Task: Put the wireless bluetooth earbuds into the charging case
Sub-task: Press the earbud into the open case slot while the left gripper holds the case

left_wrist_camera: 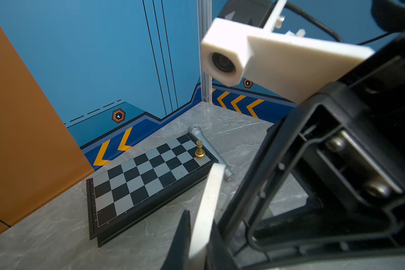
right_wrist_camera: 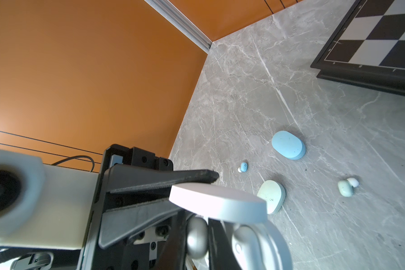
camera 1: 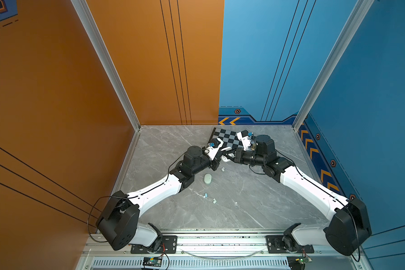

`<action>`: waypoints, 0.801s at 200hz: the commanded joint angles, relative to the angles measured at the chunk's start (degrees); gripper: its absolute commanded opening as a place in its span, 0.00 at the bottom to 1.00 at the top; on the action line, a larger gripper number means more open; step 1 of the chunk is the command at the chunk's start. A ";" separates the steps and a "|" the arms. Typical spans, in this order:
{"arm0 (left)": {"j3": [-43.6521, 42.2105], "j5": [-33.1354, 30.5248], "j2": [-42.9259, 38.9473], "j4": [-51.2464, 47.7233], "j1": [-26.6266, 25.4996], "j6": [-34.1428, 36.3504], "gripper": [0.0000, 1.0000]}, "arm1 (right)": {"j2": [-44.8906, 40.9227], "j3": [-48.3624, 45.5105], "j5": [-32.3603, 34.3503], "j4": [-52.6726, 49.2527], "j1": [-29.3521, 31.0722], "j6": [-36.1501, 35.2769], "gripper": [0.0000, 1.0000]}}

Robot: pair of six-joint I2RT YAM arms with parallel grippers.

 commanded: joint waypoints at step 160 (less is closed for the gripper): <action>0.84 0.91 -2.40 2.19 -0.60 -0.02 0.00 | 3.39 1.36 4.13 0.31 2.07 -1.09 0.13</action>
